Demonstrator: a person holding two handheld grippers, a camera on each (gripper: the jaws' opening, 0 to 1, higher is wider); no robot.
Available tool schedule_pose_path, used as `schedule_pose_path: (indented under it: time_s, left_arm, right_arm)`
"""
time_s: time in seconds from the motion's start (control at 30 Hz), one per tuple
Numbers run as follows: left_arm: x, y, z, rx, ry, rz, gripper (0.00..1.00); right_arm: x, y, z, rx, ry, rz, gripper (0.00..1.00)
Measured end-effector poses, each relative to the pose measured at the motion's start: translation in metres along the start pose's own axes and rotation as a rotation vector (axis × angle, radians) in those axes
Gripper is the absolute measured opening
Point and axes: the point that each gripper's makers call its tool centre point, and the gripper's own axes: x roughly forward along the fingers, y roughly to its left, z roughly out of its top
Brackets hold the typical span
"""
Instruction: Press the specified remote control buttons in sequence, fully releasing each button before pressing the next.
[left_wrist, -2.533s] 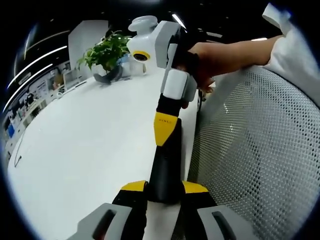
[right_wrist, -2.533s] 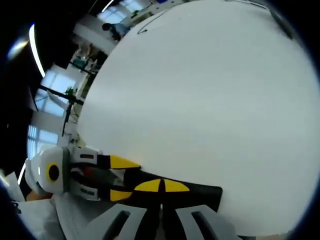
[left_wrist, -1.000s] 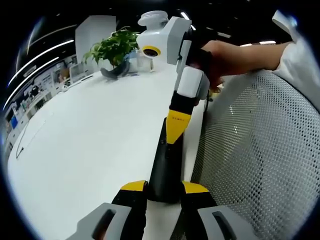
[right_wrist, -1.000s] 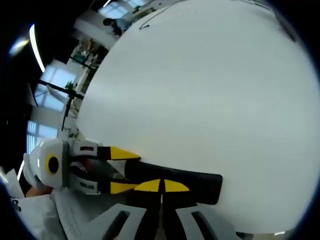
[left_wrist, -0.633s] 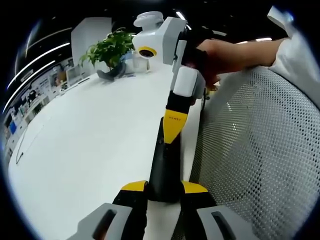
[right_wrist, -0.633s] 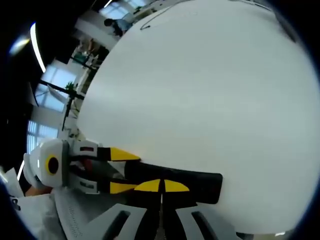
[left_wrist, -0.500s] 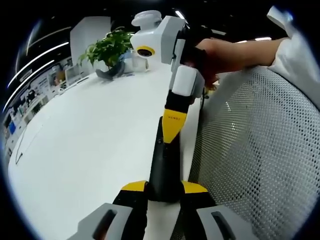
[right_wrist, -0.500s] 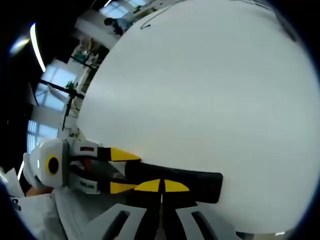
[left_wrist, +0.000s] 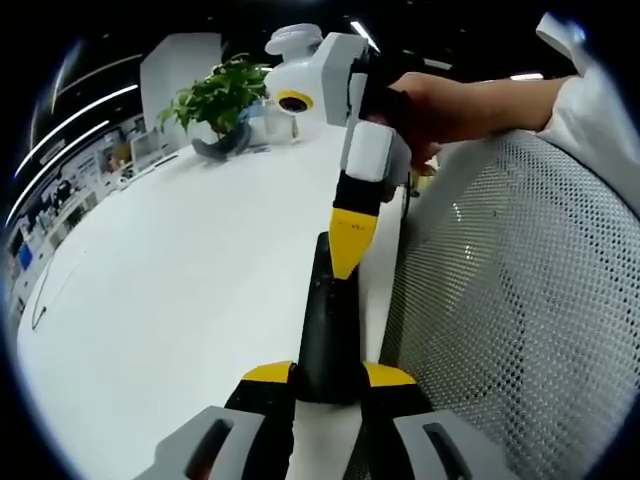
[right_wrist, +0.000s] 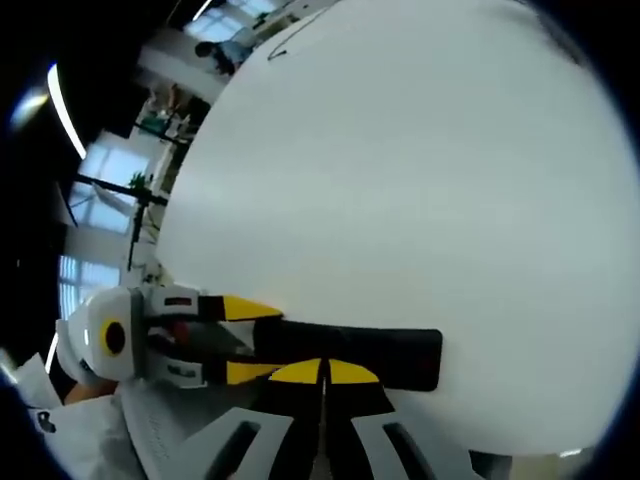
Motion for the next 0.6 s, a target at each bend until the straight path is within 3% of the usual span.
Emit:
schedule_pose_path:
  time_s: [0.27,0.6]
  left_arm:
    - [-0.0008,-0.0008,0.0,-0.004,-0.009,0.003,0.25]
    - [-0.0002,0.0002,-0.0006,0.0,-0.018,0.004,0.25]
  right_arm:
    - [0.0023,-0.003,-0.0064,-0.015,0.036,-0.023,0.0]
    - [0.0024,-0.0024,-0.0063,-0.025,0.035,-0.019,0.0]
